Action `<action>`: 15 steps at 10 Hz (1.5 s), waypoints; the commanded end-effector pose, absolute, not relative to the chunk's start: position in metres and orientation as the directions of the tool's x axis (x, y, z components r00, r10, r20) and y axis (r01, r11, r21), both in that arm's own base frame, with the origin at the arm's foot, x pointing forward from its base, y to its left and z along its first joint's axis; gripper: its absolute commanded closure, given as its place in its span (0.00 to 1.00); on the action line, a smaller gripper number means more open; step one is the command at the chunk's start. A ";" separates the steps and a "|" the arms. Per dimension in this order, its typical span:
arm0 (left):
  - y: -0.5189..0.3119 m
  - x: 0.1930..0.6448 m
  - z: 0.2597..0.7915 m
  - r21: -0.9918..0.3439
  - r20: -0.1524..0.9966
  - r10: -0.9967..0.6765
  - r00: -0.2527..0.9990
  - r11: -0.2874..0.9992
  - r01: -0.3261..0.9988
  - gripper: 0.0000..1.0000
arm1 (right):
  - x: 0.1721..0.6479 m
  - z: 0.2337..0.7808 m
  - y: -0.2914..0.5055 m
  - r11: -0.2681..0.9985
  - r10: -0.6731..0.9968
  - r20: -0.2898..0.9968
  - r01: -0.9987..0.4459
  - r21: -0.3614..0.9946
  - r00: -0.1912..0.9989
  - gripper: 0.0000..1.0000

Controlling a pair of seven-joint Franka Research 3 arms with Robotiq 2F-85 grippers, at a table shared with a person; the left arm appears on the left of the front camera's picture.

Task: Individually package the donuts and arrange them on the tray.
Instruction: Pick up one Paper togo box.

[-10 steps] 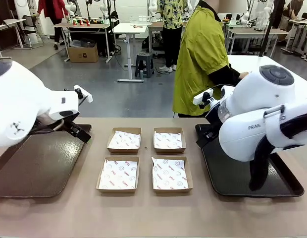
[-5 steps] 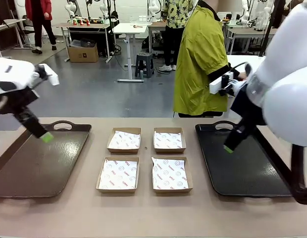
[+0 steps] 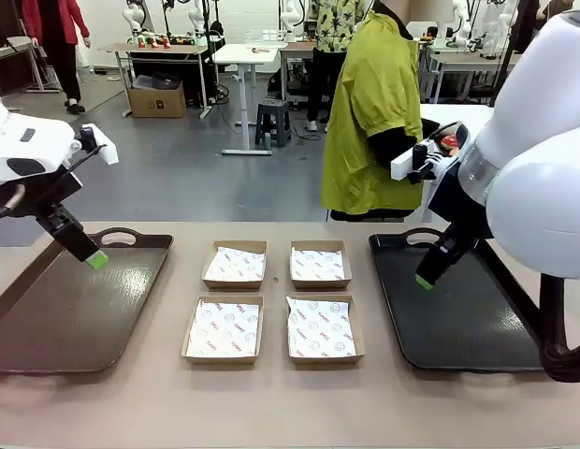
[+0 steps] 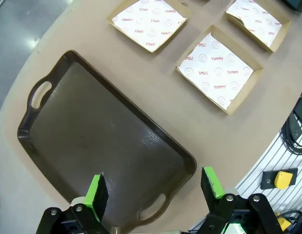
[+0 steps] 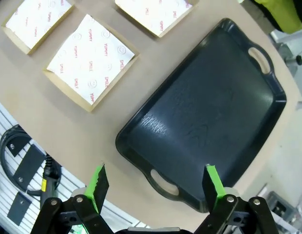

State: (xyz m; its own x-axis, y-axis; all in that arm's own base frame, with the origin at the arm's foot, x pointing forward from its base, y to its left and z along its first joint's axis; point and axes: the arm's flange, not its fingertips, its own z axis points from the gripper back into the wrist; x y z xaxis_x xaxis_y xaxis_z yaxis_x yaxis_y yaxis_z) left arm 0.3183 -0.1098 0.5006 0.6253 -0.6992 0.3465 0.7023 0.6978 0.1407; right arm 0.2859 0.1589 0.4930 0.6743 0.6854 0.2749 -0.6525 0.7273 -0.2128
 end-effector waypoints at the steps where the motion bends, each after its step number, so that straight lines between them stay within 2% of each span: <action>1: -0.108 0.315 0.504 0.139 0.346 -0.699 0.626 0.698 0.702 0.00 | 0.282 0.497 0.157 0.728 0.684 0.275 -0.651 -0.215 0.675 0.00; 2: -0.089 0.330 0.504 -0.255 0.491 -0.463 0.738 0.734 0.630 0.00 | 0.281 0.494 0.141 0.757 0.529 0.450 -0.640 0.135 0.720 0.00; 3: -0.066 0.336 0.500 -0.656 0.475 -0.213 0.854 0.561 0.505 0.00 | 0.284 0.494 0.119 0.692 0.335 0.531 -0.586 0.422 0.778 0.00; 4: -0.043 0.336 0.490 -0.894 0.354 -0.007 0.935 0.291 0.341 0.00 | 0.287 0.482 0.089 0.623 0.127 0.538 -0.489 0.611 0.833 0.00; 5: -0.027 0.337 0.480 -0.963 0.249 0.077 0.965 0.123 0.239 0.00 | 0.289 0.470 0.066 0.489 -0.037 0.502 -0.422 0.763 0.864 0.00; 7: 0.010 0.336 0.452 -0.987 0.058 0.183 0.981 -0.138 0.084 0.00 | 0.293 0.443 0.011 0.184 -0.303 0.321 -0.276 0.944 0.897 0.00; 8: 0.029 0.334 0.440 -0.977 -0.006 0.226 0.974 -0.211 0.043 0.00 | 0.293 0.430 -0.017 0.033 -0.373 0.216 -0.220 0.975 0.902 0.00; 9: 0.050 0.327 0.425 -0.970 -0.062 0.251 0.966 -0.242 0.001 0.00 | 0.287 0.417 -0.042 -0.053 -0.385 0.135 -0.168 0.984 0.913 0.00; 10: 0.065 0.322 0.417 -0.963 -0.100 0.271 0.957 -0.267 -0.024 0.00 | 0.281 0.411 -0.058 -0.095 -0.370 0.101 -0.146 0.985 0.923 0.00; 12: 0.097 0.309 0.411 -0.965 -0.136 0.325 0.936 -0.259 -0.051 0.00 | 0.265 0.408 -0.083 -0.088 -0.354 0.072 -0.110 0.990 0.933 0.00; 15: 0.128 0.295 0.411 -0.988 -0.131 0.378 0.916 -0.123 -0.091 0.00 | 0.250 0.424 -0.097 -0.040 -0.298 0.082 -0.098 0.994 0.951 0.00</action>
State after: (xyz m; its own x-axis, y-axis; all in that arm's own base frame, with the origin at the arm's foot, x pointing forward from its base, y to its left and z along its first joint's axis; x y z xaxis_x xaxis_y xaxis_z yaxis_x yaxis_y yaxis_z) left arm 0.3066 0.1499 0.3930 0.9235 0.3582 -0.1372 -0.0765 -0.1785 -0.9810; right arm 0.2849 -0.1400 0.4152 0.9467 -0.3170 0.0572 -0.0945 -0.1038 0.9901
